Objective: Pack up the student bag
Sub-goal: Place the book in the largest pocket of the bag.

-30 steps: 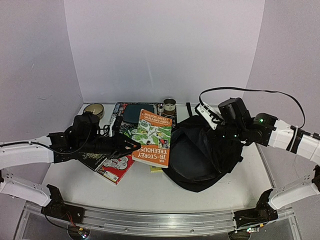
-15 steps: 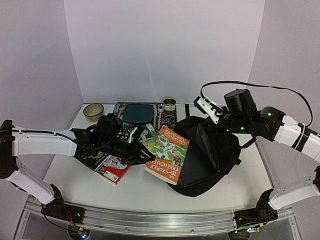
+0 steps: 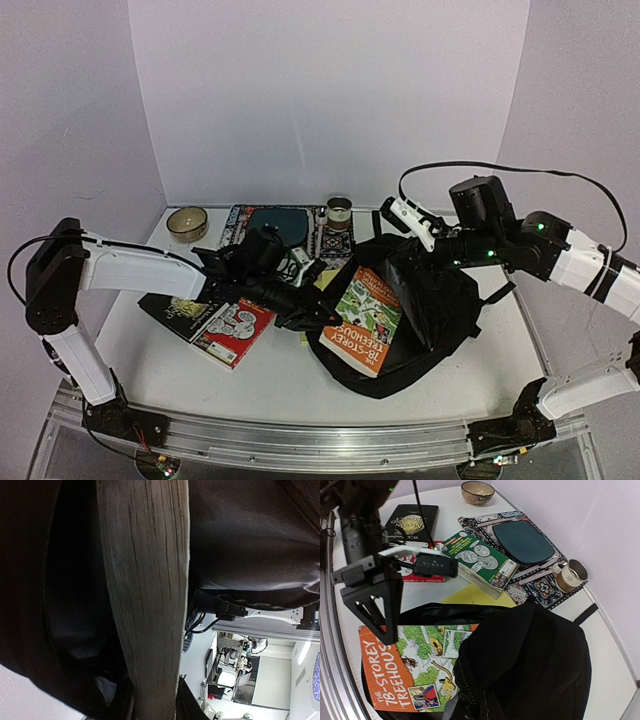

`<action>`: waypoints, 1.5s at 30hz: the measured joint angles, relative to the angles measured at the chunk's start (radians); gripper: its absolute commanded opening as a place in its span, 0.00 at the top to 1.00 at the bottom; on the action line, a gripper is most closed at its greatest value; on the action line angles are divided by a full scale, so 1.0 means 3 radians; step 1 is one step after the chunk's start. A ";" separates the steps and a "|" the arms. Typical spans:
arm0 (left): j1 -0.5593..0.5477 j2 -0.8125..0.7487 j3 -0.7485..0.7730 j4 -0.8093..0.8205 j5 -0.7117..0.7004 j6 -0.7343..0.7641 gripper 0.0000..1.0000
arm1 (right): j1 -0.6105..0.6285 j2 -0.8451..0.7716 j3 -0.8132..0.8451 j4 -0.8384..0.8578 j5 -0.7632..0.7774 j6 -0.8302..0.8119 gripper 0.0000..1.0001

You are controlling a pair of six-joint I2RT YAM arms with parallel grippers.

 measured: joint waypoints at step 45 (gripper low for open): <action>0.0015 0.1217 0.1481 -0.1130 -0.1016 0.0755 0.39 | 0.0098 0.0055 -0.0419 0.0283 0.0120 0.0154 1.00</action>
